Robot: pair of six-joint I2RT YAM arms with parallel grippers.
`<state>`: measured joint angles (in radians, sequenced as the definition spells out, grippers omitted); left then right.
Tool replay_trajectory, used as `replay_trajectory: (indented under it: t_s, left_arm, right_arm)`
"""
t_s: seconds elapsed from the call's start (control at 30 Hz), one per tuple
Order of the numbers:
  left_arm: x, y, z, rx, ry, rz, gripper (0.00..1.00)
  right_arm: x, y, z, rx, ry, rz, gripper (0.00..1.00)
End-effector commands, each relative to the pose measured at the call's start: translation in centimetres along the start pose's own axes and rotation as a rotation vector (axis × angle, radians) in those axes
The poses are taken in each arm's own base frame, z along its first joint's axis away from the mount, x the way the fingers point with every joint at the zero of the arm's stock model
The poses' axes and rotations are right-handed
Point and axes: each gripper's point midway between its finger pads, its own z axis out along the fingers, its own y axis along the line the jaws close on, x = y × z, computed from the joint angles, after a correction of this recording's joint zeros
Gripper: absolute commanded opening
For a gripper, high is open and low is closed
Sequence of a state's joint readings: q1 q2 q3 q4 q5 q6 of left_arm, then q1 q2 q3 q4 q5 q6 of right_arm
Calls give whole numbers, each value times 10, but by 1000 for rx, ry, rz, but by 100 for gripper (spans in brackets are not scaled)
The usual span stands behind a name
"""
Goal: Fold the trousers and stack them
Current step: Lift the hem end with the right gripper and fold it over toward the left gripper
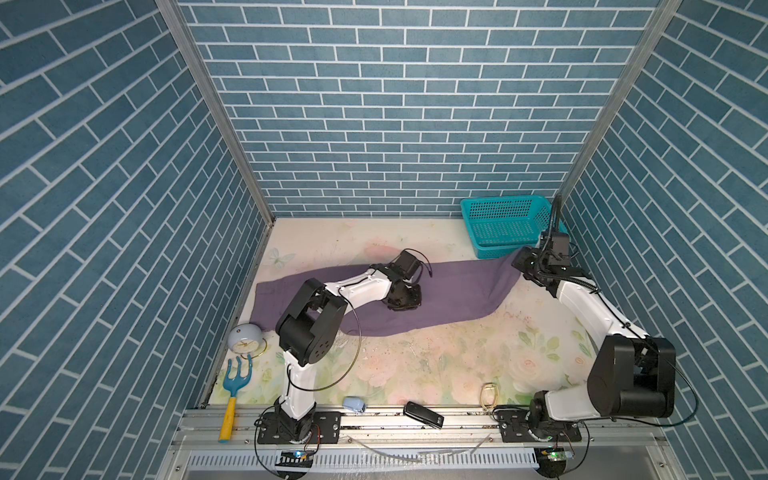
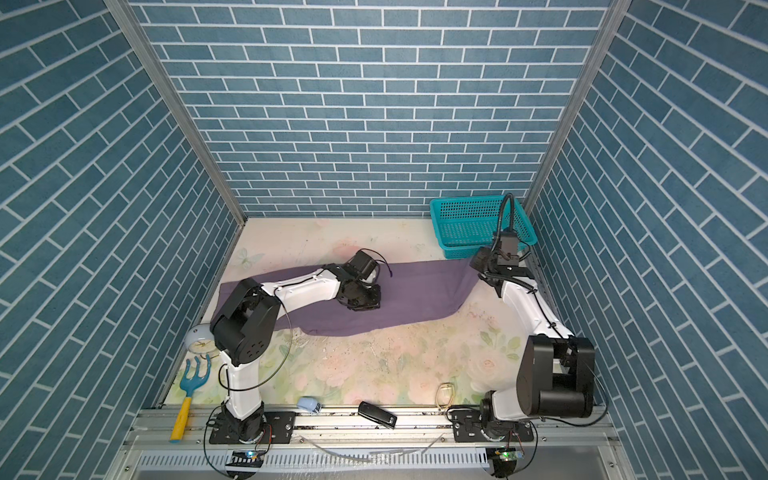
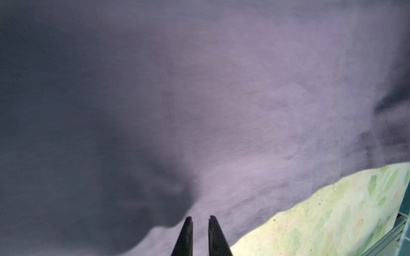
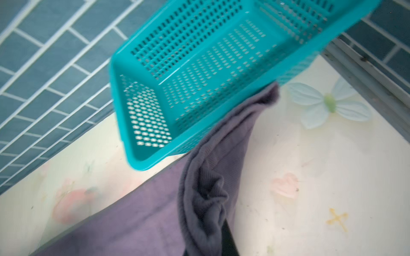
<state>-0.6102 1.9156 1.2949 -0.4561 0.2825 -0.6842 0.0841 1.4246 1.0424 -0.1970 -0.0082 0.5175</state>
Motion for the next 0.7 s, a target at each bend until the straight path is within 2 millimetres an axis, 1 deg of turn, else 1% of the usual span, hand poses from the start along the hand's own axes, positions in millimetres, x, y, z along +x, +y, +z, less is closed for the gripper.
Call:
replay_trajectory:
  t_s: [0.0,0.03,0.13,0.17,0.27,0.37,0.47,0.57,0.6,0.67]
  left_arm:
    - [-24,25,-45,45,-89,-97,16]
    - [-29,33,-59,42,-117,-112,16]
    - [-31,61,-91,13,-174,-156,16]
    - [-30,70,-101,5,-190,-170,17]
    - [-23,101,-120,-27,-227,-226,19]
    - [-10,134,-130,-68,-232,-287,19]
    - [2,162,-134,-92,-227,-345,19]
    - [13,180,-133,-104,-221,-383,19]
    - [15,184,-133,-109,-220,-390,19]
    - [19,191,-131,-116,-208,-401,19]
  right_arm:
    - [-23,46,-15,-31,-92,-156,0]
    - [-18,65,-16,-57,-89,-200,0]
    - [1,119,-17,-128,-78,-319,0]
    - [10,137,-16,-150,-70,-360,0]
    - [40,186,-14,-226,-37,-456,0]
    - [75,232,-14,-304,3,-540,0]
    - [111,270,-17,-372,43,-628,0]
    - [149,295,-16,-419,91,-712,0]
    - [159,299,-15,-428,105,-732,0]
    - [187,310,-15,-460,142,-795,0]
